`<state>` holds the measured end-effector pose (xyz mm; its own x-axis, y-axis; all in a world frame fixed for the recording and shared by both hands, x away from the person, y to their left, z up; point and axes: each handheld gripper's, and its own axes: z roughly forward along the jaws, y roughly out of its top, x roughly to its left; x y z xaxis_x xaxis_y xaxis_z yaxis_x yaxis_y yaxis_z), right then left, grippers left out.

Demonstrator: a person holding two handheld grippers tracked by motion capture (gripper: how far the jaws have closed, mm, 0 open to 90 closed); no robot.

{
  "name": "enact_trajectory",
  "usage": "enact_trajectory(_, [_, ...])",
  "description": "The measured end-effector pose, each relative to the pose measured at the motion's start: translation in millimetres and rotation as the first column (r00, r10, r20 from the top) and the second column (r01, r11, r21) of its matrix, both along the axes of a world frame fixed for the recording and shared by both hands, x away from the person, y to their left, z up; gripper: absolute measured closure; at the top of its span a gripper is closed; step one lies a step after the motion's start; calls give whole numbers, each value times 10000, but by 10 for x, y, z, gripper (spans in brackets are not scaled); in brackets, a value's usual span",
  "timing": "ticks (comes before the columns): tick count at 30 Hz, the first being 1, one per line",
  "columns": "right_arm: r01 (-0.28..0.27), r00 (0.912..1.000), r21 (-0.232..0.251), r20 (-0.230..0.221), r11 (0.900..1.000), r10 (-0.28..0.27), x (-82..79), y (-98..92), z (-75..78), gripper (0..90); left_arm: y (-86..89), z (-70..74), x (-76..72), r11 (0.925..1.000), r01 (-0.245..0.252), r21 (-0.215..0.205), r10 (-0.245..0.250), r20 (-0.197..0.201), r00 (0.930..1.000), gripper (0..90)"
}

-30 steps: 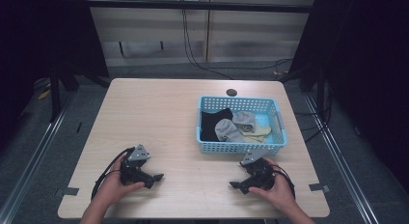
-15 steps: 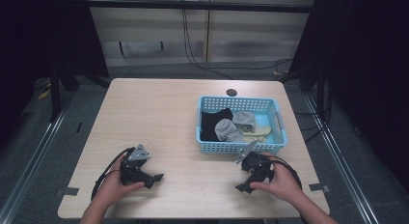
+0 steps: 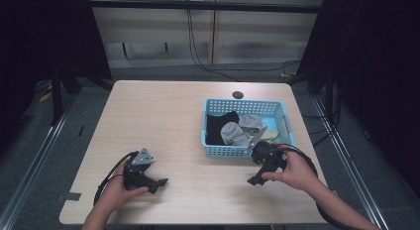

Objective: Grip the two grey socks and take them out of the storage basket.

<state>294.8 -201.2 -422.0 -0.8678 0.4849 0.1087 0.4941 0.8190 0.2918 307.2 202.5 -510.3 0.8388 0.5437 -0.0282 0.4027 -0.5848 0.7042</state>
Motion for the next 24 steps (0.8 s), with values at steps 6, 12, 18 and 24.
enact_trajectory(6, [-132,9999,166,96,9998,130,86,29,253,258,3,1,2,10000,17,-21,-17,-25,10000,2])
enact_trajectory(12, [-216,9993,-7,308,9998,216,263,87,437,255,-2,-1,-2,10000,-3,-10,3,-40,10000,2])
enact_trajectory(18, [-61,9988,-76,484,10000,64,428,129,488,252,-2,-1,-2,10000,-2,-8,2,-37,10000,2])
enact_trajectory(24, [335,9977,-143,587,9993,-326,646,142,491,250,-2,-1,-2,10000,-3,-8,2,-38,10000,2])
